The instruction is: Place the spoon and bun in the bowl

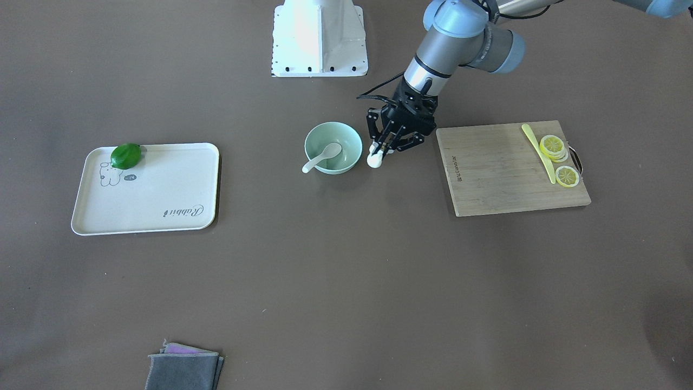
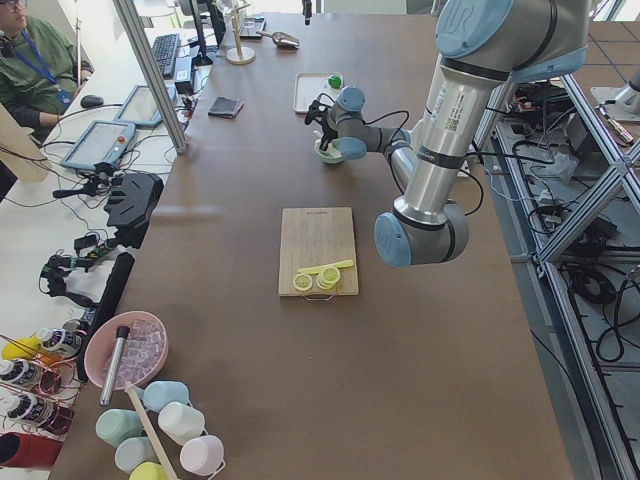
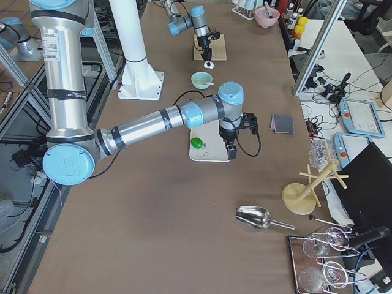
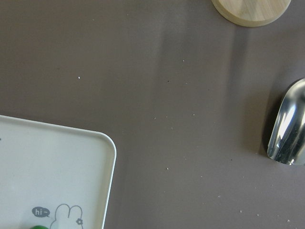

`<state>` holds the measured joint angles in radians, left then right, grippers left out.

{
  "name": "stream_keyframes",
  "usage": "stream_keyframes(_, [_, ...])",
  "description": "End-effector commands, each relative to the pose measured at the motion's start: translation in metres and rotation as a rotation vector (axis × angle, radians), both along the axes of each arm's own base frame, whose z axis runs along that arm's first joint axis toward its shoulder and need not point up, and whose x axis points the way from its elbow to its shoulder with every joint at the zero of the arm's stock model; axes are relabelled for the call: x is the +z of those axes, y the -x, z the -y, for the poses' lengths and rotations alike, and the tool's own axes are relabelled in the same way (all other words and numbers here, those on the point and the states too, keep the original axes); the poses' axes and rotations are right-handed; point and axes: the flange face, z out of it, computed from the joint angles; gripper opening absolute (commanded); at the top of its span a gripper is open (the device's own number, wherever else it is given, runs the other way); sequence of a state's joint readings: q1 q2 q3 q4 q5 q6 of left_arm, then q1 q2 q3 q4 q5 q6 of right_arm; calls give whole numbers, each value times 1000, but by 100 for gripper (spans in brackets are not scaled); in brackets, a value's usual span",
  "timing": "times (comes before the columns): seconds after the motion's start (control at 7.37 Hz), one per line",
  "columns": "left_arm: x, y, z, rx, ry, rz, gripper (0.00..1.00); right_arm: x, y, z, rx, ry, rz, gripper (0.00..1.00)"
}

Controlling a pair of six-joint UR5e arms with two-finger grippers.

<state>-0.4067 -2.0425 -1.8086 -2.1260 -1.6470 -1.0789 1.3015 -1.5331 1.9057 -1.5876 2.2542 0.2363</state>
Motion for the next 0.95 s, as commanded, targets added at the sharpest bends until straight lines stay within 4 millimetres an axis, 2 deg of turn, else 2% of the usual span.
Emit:
stream_keyframes(0.0, [-22,-34,-40,10,-8,-33,44,-2,-3,0,5,-4,2,100])
stream_keyframes(0.14, [-22,-34,-39,12,-14,-34,66,-2,-3,0,7,-3,2,100])
stream_keyframes(0.41, [-22,-22,-21,-19,-21,-35,72,-2,-4,0,7,-4,2,100])
stream_keyframes(0.54, [-21,-19,-14,-31,-20,-32,79,-2,-3,0,7,-3,2,100])
stream_keyframes(0.81, [-19,-11,0,-54,-17,-21,83,-2,-3,1,7,-4,2,100])
